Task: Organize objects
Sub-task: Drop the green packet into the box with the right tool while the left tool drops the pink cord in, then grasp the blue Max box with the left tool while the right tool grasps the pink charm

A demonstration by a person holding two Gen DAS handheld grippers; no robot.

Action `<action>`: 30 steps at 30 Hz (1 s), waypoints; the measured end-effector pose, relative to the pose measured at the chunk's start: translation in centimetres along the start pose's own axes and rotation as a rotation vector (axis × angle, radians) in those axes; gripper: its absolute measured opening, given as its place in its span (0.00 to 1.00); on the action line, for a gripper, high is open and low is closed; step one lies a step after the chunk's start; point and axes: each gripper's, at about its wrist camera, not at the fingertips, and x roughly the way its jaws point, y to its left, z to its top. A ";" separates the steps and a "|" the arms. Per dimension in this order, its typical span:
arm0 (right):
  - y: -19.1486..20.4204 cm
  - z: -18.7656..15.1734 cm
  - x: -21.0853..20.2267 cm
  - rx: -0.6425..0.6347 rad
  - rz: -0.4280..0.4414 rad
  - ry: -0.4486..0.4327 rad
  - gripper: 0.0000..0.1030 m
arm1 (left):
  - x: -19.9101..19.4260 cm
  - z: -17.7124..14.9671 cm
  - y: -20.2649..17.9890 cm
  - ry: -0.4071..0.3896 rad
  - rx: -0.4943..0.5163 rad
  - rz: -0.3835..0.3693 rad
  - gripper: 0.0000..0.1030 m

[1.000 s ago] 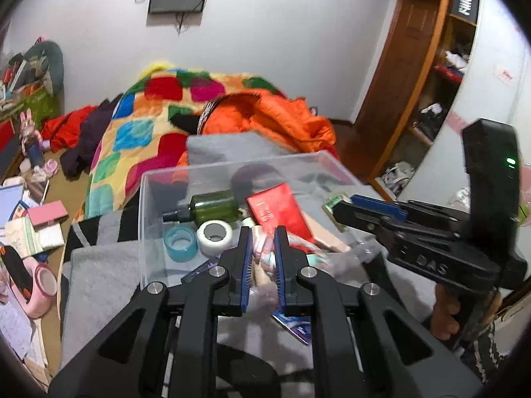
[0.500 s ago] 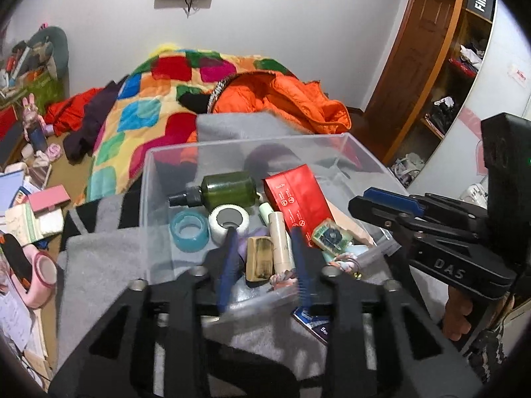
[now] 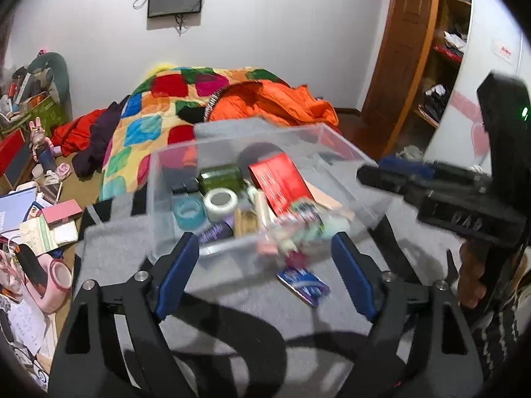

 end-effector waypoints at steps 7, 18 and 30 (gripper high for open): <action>-0.4 -1.6 -2.3 -0.002 -0.024 -0.025 0.52 | 3.6 -2.6 -2.2 0.131 0.021 -0.012 0.80; -0.8 -4.2 -1.9 0.012 -0.017 0.028 0.52 | 7.1 -3.5 -2.9 0.209 -0.038 0.000 0.59; 3.9 -5.6 2.5 -0.069 0.047 0.126 0.52 | 3.1 -6.5 2.0 0.164 -0.092 -0.060 0.27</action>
